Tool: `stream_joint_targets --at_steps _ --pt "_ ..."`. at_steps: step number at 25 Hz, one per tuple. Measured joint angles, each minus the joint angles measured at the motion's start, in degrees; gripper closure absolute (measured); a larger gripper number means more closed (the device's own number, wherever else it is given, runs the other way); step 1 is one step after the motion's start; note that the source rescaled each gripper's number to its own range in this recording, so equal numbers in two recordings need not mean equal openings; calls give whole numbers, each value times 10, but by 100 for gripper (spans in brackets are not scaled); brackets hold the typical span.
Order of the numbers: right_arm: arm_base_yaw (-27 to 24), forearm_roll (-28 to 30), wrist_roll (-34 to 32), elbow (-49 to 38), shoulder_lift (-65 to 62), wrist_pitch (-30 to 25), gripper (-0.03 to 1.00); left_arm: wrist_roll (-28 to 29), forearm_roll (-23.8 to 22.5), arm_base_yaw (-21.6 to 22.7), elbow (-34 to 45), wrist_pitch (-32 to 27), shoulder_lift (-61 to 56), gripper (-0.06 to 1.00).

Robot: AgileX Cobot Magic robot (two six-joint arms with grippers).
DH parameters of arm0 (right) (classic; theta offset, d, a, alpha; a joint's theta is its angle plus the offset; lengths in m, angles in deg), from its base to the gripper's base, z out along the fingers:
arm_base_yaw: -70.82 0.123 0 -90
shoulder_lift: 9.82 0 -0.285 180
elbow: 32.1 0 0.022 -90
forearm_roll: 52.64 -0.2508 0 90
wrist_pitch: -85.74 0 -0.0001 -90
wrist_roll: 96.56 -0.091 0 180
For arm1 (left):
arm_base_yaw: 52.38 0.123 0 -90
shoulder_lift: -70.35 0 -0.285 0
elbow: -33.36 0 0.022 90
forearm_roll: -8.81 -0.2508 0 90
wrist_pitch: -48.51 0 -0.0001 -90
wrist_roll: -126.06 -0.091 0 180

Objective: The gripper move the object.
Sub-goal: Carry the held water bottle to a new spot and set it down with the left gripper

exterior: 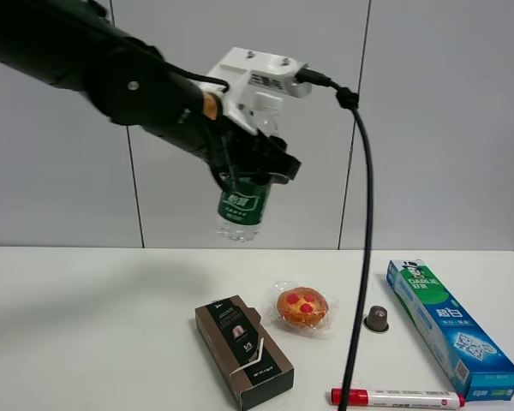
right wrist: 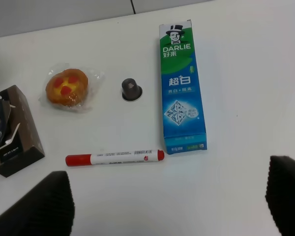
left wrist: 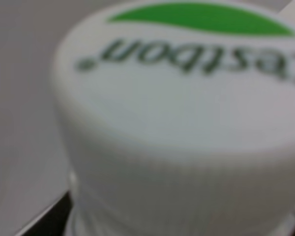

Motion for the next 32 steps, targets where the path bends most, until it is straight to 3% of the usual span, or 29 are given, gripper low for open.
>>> stream_joint_targets --at_steps 8,14,25,32 --pt "0 0 0 0 0 0 -3 59 0 79 244 195 -108 92" --pt "0 0 0 0 0 0 -3 60 34 91 370 314 -118 92" --pt "0 0 0 0 0 0 -3 46 30 92 385 446 -51 92" --pt "0 0 0 0 0 0 -3 73 13 92 385 464 10 92"
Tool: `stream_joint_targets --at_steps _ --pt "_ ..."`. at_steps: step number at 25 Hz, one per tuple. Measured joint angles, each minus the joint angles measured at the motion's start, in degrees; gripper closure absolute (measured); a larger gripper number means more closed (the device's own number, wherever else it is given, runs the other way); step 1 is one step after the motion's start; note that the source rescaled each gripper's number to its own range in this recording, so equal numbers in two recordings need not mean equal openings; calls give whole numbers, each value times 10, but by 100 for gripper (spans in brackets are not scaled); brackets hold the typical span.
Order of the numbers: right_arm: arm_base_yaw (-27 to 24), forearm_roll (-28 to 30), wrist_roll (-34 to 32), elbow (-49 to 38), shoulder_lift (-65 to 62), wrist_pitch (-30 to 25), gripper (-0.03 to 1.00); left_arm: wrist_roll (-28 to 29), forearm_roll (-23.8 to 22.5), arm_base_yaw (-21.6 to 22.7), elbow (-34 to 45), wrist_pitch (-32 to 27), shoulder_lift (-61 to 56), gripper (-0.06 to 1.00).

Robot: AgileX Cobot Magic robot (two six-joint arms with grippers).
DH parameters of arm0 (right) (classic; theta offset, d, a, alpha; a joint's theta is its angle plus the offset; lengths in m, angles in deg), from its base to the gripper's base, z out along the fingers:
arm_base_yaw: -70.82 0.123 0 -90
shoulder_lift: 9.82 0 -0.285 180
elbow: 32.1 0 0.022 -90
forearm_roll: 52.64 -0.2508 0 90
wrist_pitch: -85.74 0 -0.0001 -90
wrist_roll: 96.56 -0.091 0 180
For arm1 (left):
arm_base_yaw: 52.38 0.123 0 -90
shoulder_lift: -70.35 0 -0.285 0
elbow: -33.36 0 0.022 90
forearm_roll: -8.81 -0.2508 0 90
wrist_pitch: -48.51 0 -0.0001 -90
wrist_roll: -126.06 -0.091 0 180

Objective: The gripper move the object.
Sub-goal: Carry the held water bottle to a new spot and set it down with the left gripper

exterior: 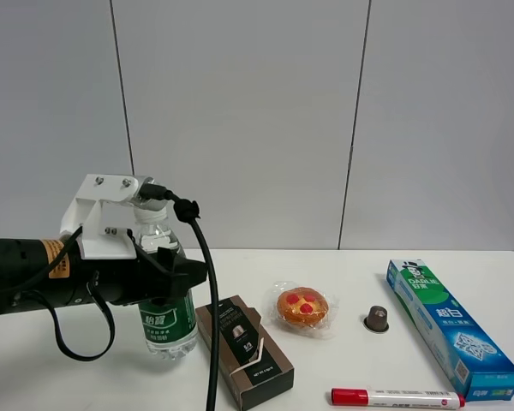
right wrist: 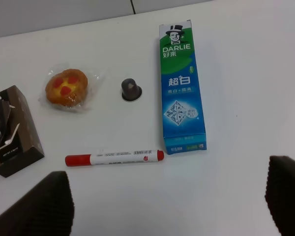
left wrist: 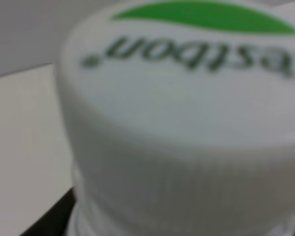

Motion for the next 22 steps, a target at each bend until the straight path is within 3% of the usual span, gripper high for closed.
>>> stream_joint_targets --at_steps 8,14,22 --pt "0 0 0 0 0 0 -3 -15 6 8 20 29 30 92" --pt "0 0 0 0 0 0 -3 -48 13 8 20 92 74 92" --pt "0 0 0 0 0 0 -3 -86 14 8 20 106 76 92"
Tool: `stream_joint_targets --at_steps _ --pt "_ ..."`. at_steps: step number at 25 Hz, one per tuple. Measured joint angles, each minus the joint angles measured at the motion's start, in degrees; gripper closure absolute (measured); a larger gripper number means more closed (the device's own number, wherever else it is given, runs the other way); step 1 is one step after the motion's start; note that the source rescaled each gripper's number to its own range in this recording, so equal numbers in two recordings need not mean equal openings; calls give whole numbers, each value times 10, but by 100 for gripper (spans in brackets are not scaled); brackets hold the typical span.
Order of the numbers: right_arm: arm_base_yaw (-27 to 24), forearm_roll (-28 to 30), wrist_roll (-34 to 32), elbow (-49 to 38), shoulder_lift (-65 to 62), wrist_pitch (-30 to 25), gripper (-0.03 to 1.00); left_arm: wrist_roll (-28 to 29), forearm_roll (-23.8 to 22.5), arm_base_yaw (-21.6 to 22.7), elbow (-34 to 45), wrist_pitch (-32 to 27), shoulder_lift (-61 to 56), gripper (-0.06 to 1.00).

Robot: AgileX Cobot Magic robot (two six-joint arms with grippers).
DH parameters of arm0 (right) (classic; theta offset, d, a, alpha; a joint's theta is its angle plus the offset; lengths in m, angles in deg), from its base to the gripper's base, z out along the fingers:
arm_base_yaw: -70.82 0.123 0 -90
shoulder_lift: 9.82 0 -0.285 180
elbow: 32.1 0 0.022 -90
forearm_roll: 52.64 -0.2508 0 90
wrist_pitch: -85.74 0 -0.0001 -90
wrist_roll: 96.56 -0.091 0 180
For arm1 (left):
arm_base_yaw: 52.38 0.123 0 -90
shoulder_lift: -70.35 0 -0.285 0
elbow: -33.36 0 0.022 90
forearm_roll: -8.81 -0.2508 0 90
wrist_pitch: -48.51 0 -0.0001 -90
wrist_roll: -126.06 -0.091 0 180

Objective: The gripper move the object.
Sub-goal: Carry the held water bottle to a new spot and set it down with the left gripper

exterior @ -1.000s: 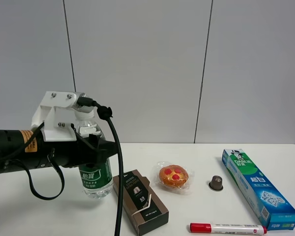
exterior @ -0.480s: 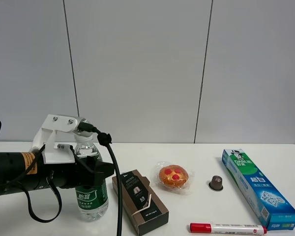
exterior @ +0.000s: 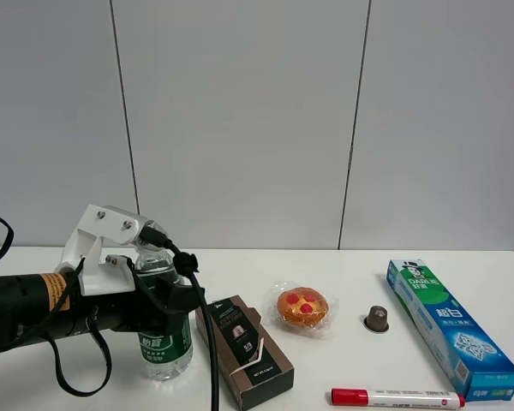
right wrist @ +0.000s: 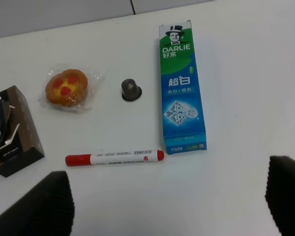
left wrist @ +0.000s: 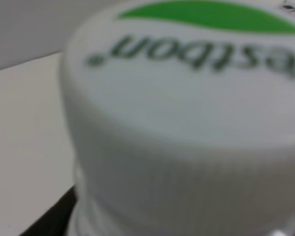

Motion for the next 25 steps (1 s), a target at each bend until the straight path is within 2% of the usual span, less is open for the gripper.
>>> stream_joint_targets --at_steps 2,5,8,11,17,25 --pt "0 0 0 0 0 0 -3 -4 0 0 0 0 0 91" --pt "0 0 0 0 0 0 -3 -4 1 0 -1 13 -1 58" --pt "0 0 0 0 0 0 -3 -4 2 0 -1 16 -2 44" --pt "0 0 0 0 0 0 -3 -5 8 0 -1 13 -2 41" --pt "0 0 0 0 0 0 -3 -5 15 0 -1 -2 -13 27" --pt "0 0 0 0 0 0 -3 -6 9 0 0 -88 -64 26"
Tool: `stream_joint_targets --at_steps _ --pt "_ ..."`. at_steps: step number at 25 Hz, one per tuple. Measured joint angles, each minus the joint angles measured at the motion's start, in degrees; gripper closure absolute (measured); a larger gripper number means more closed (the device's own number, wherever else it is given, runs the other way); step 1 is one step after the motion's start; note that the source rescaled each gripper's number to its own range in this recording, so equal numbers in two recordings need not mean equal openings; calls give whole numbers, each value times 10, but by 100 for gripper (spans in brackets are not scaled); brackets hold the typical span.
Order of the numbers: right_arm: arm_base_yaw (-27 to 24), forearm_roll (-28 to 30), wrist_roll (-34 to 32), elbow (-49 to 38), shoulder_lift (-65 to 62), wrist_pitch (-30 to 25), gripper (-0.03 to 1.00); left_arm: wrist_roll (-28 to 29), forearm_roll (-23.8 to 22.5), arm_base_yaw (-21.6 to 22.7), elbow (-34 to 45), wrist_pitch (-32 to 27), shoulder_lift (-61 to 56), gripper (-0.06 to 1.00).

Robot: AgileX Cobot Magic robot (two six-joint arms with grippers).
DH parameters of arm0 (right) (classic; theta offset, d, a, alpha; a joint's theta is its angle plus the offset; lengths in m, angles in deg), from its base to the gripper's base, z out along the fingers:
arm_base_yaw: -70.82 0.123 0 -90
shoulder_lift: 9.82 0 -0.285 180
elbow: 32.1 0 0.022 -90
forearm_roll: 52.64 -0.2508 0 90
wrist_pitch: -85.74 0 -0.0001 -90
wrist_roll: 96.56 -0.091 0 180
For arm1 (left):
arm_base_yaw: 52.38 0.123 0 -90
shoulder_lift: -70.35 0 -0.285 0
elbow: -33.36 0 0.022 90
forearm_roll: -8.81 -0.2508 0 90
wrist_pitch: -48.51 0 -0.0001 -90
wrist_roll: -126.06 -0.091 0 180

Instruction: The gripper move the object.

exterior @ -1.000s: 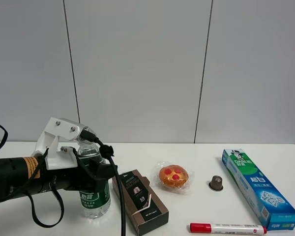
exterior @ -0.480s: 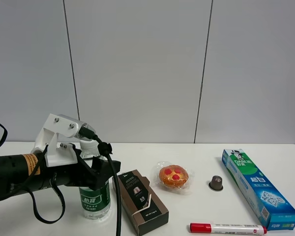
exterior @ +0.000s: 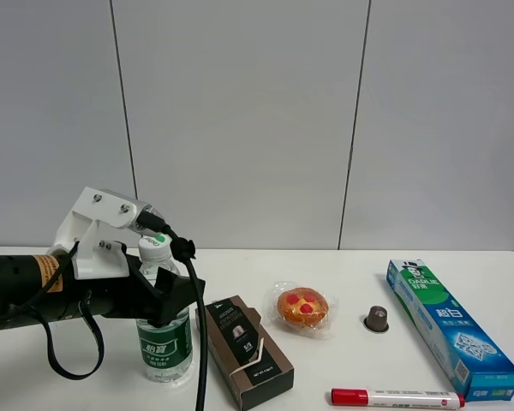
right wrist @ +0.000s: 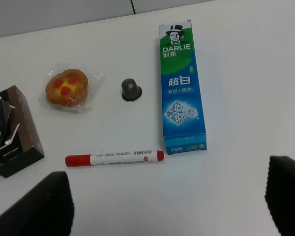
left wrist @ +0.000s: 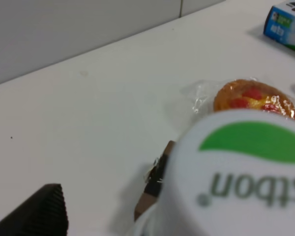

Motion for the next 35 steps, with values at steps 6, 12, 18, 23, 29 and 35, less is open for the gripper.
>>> stream_joint_targets --at_steps 6,12,18,23,29,35 --pt "0 0 0 0 0 0 -3 16 -16 0 0 -97 -49 26" --pt "0 0 0 0 0 0 -3 63 -28 0 0 -179 -104 26" --pt "0 0 0 0 0 0 -3 99 -51 -1 1 -261 -153 26" --pt "0 0 0 0 0 0 -3 128 -51 -22 1 -347 -197 26" --pt "0 0 0 0 0 0 -3 136 -32 -50 1 -453 -273 25" --pt "0 0 0 0 0 0 -3 101 19 -55 -15 -595 -393 25"
